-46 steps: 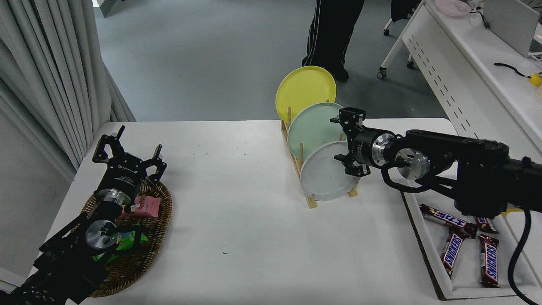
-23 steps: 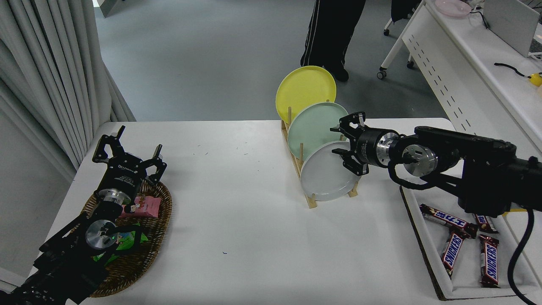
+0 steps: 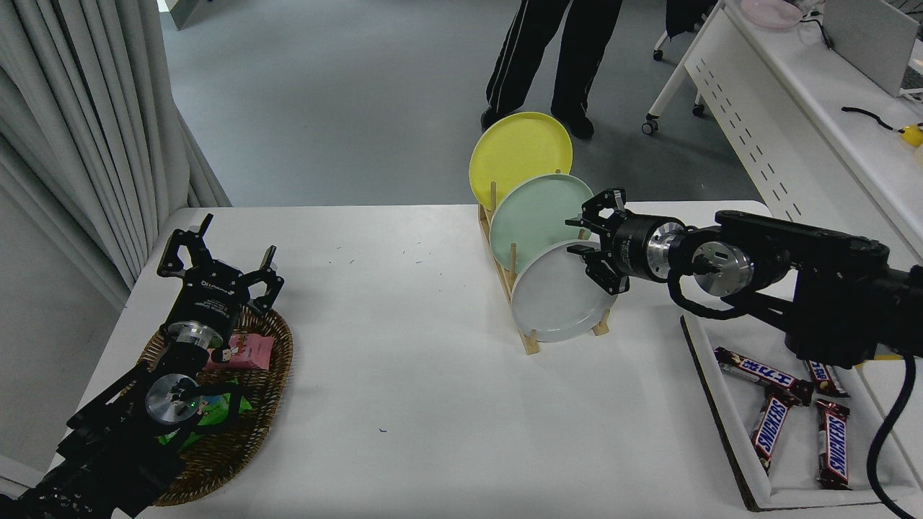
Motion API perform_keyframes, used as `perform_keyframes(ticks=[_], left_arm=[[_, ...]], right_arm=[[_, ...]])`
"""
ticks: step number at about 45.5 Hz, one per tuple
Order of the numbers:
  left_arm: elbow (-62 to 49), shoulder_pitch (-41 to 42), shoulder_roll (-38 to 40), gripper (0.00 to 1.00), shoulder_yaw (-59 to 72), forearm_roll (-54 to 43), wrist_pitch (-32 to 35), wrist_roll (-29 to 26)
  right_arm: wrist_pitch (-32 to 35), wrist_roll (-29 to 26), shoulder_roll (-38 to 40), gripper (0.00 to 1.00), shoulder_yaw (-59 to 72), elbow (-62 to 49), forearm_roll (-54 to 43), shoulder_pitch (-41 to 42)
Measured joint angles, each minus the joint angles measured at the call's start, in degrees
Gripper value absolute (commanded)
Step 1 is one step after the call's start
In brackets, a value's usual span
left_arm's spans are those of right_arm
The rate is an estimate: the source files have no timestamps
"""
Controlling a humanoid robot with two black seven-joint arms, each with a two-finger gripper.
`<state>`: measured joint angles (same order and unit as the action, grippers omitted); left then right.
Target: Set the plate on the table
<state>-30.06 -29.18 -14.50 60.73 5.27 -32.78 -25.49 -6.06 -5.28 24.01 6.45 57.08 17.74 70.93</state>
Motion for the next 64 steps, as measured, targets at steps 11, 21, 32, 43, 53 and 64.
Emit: perform_keyframes(ticks=[11, 21, 32, 43, 53, 64], left_arm=[[0.0, 0.0, 0.0, 1.00, 0.0, 0.0, 0.0, 0.0], [0.0, 0.0, 0.0, 1.00, 0.0, 0.0, 0.0, 0.0], [0.0, 0.0, 0.0, 1.00, 0.0, 0.0, 0.0, 0.0], [0.0, 0.0, 0.0, 1.00, 0.0, 0.0, 0.0, 0.0], [0.0, 0.0, 0.0, 1.00, 0.0, 0.0, 0.0, 0.0], [0.0, 0.0, 0.0, 1.00, 0.0, 0.0, 0.0, 0.0]], right_arm=[[-0.1, -0.1, 0.1, 0.27, 0.0, 0.0, 0.0, -0.2], [-0.3, -0.1, 0.2, 0.25, 0.0, -0.2, 0.0, -0.4], [-0.5, -0.1, 0.1, 0.23, -0.1, -0.8, -0.1, -0.5], [-0.6, -0.1, 0.0, 0.17, -0.1, -1.0, -0.1, -0.5], [-0.5, -0.1, 0.0, 0.14, -0.1, -1.1, -0.1, -0.5], [-0.4, -0.1, 0.0, 0.09, -0.1, -1.1, -0.1, -0.4]])
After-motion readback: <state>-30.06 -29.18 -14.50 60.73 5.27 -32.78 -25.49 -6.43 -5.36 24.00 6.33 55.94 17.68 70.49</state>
